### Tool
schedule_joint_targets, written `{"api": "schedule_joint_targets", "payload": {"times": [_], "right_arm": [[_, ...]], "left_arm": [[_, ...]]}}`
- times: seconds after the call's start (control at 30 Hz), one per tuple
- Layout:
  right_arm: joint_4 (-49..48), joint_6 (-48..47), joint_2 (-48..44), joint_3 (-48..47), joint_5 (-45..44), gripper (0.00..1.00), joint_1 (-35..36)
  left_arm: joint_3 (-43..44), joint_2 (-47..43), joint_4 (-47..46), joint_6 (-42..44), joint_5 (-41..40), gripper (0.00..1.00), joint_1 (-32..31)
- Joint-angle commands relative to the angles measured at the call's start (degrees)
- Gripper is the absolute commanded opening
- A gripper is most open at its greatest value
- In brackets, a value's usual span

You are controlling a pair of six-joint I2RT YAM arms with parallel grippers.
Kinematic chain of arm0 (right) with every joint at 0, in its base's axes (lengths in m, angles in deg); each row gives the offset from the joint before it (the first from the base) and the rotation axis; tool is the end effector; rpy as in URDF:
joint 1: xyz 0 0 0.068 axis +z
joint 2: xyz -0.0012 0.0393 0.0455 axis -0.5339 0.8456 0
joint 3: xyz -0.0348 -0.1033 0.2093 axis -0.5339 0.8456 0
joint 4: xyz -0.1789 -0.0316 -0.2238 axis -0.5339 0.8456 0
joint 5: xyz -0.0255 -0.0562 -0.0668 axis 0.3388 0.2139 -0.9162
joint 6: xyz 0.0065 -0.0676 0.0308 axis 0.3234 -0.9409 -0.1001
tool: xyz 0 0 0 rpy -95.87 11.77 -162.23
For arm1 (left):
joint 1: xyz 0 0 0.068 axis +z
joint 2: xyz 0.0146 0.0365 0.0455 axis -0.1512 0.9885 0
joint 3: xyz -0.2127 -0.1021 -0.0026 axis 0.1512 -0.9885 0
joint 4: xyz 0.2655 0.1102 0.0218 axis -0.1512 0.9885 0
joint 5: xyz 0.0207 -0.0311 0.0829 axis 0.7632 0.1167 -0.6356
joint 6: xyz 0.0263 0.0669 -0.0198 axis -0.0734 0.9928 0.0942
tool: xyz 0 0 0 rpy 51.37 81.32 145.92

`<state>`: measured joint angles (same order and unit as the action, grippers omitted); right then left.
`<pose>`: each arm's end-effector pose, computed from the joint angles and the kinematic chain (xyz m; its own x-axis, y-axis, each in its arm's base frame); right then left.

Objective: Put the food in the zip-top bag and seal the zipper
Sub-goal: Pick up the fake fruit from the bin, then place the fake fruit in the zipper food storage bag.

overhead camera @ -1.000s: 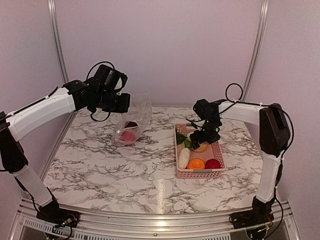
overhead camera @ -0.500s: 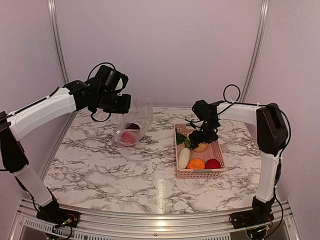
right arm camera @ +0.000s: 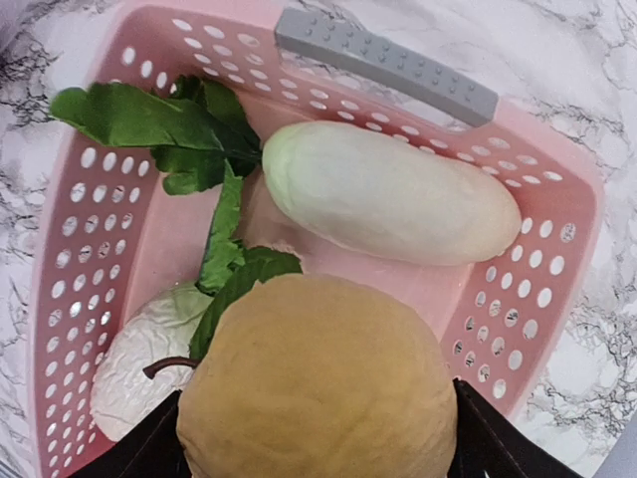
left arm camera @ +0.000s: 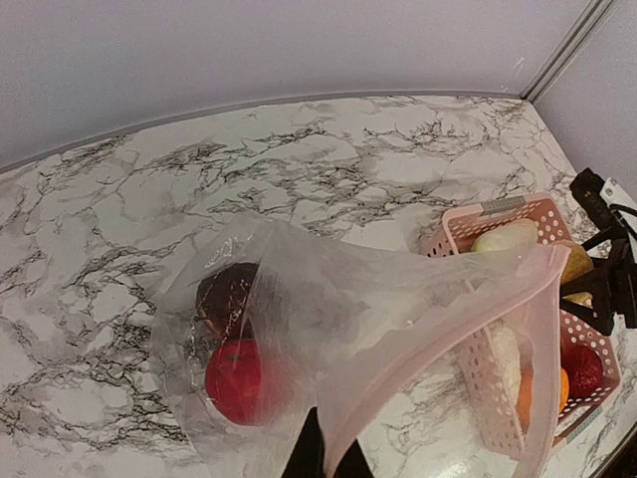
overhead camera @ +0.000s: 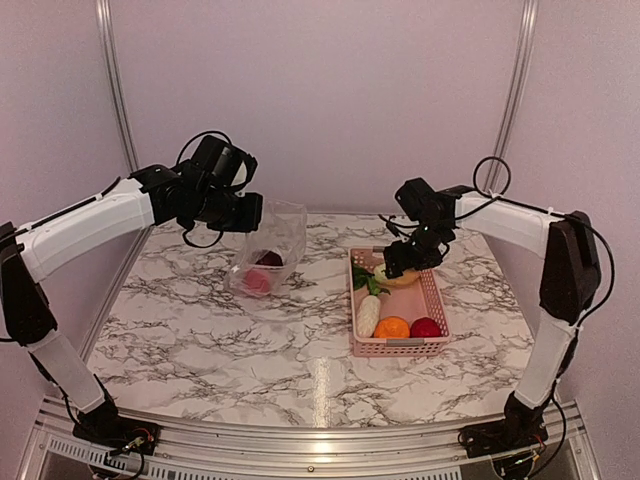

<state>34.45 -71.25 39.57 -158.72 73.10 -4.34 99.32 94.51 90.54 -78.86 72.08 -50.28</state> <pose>0.3621 0.1890 0.1612 -0.8919 -0.3226 -0.3170 -0.3407 0.9402 0.0018 0.3237 -0.2713 0.3058 -0.5989 0.0453 -0.7995 0.3383 0.9193 -0.2013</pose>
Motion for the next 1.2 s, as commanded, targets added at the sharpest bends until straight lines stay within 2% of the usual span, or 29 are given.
{"api": "schedule_joint_targets", "payload": {"times": [0.0, 0.2, 0.53, 0.87, 1.17], "right_arm": [[-0.24, 3.19, -7.83, -0.76, 4.52, 0.67, 2.37], [-3.92, 5.55, -13.28, -4.77, 10.85, 0.64, 6.76], [-22.07, 12.45, -18.68, -3.32, 23.93, 0.62, 9.62], [-26.34, 11.92, -11.09, -11.12, 26.74, 0.63, 18.17], [-21.89, 9.51, -3.73, -18.48, 24.37, 0.68, 19.49]], "left_arm": [[-1.40, 0.42, -1.66, -1.54, 0.72, 0.00, -0.17], [-2.00, 0.72, -3.09, -3.91, 1.96, 0.00, -0.12], [-4.88, -0.30, -6.34, -8.60, 3.96, 0.00, -0.17], [-5.57, -1.36, -7.82, -11.18, 5.88, 0.00, -0.17], [-5.82, -2.97, -8.10, -13.00, 7.03, 0.00, -0.16]]}}
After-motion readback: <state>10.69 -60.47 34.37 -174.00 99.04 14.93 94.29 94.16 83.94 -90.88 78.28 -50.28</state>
